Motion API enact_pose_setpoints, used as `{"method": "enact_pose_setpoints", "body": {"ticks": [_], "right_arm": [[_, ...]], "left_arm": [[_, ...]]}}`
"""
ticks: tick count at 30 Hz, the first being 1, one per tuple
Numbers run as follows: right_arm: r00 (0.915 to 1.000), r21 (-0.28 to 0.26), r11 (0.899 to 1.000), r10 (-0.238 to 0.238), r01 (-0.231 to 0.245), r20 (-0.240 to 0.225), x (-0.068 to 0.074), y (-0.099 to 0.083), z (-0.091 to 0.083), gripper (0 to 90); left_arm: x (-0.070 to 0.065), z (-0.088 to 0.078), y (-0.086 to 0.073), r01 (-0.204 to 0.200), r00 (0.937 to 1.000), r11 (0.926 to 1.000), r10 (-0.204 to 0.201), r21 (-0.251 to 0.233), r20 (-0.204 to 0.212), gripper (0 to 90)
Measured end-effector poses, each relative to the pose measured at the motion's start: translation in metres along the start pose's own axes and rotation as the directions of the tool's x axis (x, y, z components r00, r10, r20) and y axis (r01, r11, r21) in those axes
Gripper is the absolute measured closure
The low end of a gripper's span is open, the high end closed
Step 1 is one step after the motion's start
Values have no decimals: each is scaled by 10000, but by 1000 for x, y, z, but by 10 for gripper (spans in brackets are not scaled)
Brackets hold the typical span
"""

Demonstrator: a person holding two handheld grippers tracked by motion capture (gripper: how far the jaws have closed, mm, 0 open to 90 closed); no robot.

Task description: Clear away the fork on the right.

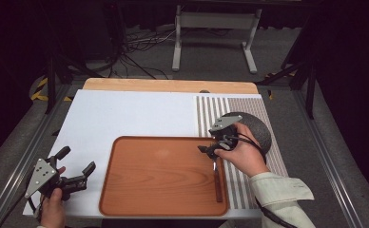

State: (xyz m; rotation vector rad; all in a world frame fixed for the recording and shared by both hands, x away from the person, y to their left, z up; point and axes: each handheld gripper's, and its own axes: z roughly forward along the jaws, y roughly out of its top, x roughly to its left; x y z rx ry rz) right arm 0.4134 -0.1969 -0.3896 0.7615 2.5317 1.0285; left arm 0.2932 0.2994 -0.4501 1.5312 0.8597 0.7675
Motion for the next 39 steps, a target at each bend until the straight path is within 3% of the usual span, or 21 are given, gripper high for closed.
{"method": "enact_pose_setpoints", "body": {"ticks": [8, 17, 26, 38, 39], "right_arm": [[9982, -775, 9962, -371, 406, 464, 5, 0, -27, 109], [9977, -1762, 9837, -261, 369, 630, 4, -13, -59, 106], [9954, -2523, 9676, 223, 18, 928, 0, -42, -86, 100], [9869, -3533, 9342, 997, -489, 1270, -10, -82, -101, 99], [9853, -3876, 9204, 1103, -517, 1305, -12, -88, -102, 99]], "left_arm": [[0, 1, 0, 3, 10000, 10000, -3, -19, 26, 4], [0, 2, 0, 29, 10000, 10000, -29, -42, 11, 3], [-1, 3, 1, 8, 10000, 10000, -8, -9, 42, 3], [-1, 5, 1, -10, 10000, 10000, 10, -14, 61, 3], [-1, 6, 1, 17, 10000, 10000, -17, -16, 66, 3]]}}
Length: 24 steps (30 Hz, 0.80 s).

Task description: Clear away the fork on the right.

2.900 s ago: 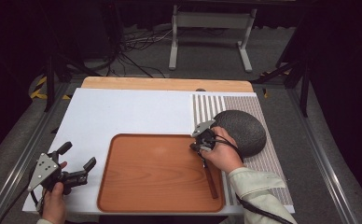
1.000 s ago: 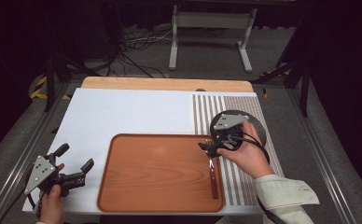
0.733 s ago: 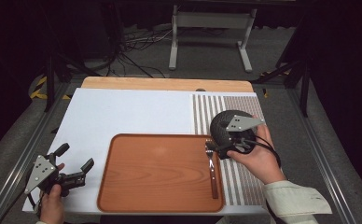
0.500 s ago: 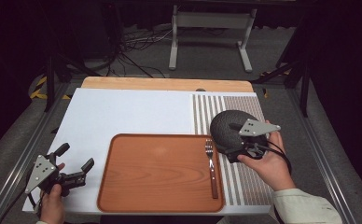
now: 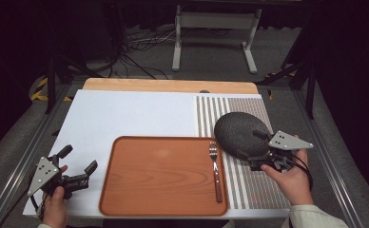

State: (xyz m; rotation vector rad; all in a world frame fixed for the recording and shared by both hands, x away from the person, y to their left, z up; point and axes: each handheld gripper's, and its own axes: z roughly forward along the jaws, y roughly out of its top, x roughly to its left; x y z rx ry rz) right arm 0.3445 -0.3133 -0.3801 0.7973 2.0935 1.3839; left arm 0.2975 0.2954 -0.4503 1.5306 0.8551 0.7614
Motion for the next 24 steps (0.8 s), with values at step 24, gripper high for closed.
{"method": "enact_pose_setpoints", "body": {"ticks": [24], "right_arm": [[9948, -1237, 9882, 959, -909, 348, -13, -77, -21, 82]], "left_arm": [[1, 1, -1, 217, 9997, 9995, -216, -245, 62, 3]]}}
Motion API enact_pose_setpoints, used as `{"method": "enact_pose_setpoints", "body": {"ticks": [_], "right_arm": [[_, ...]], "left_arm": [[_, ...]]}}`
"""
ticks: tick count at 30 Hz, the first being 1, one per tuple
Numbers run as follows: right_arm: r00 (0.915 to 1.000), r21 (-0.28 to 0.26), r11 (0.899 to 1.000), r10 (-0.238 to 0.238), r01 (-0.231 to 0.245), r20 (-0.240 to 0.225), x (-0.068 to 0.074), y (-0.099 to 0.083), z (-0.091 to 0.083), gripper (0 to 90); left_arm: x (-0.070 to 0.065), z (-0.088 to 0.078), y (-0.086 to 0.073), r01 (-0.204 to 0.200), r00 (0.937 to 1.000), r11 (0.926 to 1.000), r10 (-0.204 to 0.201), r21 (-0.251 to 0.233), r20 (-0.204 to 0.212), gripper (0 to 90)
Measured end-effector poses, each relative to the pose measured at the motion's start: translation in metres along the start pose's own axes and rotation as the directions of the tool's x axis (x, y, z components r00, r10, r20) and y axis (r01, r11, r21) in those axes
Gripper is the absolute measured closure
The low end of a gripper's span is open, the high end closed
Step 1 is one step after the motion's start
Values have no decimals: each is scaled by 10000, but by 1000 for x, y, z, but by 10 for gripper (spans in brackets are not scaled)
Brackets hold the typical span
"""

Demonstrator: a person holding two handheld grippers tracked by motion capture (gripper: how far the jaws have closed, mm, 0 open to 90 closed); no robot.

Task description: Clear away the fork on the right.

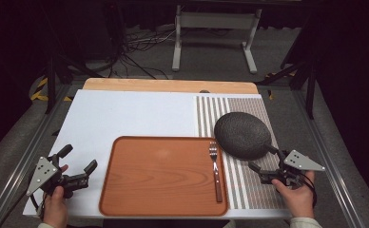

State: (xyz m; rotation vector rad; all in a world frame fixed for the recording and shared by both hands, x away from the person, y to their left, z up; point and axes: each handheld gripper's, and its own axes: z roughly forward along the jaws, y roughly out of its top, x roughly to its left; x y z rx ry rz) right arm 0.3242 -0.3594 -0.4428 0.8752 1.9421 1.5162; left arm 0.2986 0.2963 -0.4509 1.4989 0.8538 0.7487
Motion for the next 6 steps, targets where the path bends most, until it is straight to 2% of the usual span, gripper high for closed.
{"method": "enact_pose_setpoints", "body": {"ticks": [6], "right_arm": [[10000, 101, 9999, 31, -30, -82, -2, -5, 1, 80]], "left_arm": [[2, 2, -2, 51, 10000, 9999, -51, 86, -18, 3]]}}
